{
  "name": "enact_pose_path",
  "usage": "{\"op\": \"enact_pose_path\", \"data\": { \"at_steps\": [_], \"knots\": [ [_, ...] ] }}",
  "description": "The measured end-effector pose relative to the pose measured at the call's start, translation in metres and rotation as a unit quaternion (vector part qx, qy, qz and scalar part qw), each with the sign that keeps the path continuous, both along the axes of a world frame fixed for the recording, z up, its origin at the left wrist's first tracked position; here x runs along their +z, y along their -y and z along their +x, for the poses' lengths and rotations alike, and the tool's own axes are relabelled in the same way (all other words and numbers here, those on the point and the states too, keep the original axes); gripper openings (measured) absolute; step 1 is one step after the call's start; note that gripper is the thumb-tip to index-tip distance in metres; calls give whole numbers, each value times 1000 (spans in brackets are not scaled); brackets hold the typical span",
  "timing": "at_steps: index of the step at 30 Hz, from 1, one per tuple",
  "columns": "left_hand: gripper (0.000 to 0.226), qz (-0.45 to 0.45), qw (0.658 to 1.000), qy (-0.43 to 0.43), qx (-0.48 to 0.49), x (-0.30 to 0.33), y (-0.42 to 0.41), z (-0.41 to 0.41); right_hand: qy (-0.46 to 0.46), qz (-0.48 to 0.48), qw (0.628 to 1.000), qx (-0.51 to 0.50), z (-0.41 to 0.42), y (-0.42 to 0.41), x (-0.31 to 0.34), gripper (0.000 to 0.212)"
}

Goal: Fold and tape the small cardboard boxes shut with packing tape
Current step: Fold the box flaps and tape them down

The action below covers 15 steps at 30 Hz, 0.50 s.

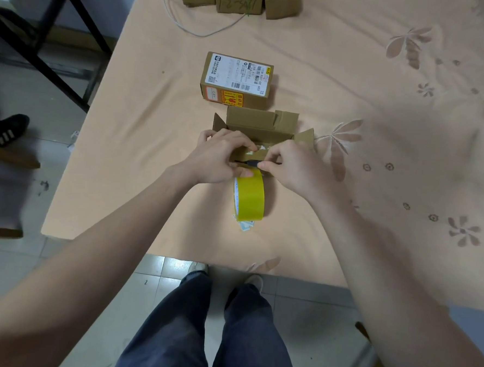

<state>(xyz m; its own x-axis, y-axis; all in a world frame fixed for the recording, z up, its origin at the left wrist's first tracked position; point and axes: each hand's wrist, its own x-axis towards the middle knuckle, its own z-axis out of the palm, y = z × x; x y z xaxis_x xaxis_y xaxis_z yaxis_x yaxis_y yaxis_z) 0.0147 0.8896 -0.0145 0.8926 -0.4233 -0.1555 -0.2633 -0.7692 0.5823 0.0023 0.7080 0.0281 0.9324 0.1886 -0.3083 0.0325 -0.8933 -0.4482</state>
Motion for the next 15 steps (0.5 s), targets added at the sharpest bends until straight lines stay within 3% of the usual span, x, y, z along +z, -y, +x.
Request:
{"op": "enact_pose_path", "data": {
  "at_steps": [15],
  "knots": [
    [46, 13, 999, -15, -25, 4, 2, 1, 50, -74, 996, 19, -6, -14, 2, 19]
  ]
}}
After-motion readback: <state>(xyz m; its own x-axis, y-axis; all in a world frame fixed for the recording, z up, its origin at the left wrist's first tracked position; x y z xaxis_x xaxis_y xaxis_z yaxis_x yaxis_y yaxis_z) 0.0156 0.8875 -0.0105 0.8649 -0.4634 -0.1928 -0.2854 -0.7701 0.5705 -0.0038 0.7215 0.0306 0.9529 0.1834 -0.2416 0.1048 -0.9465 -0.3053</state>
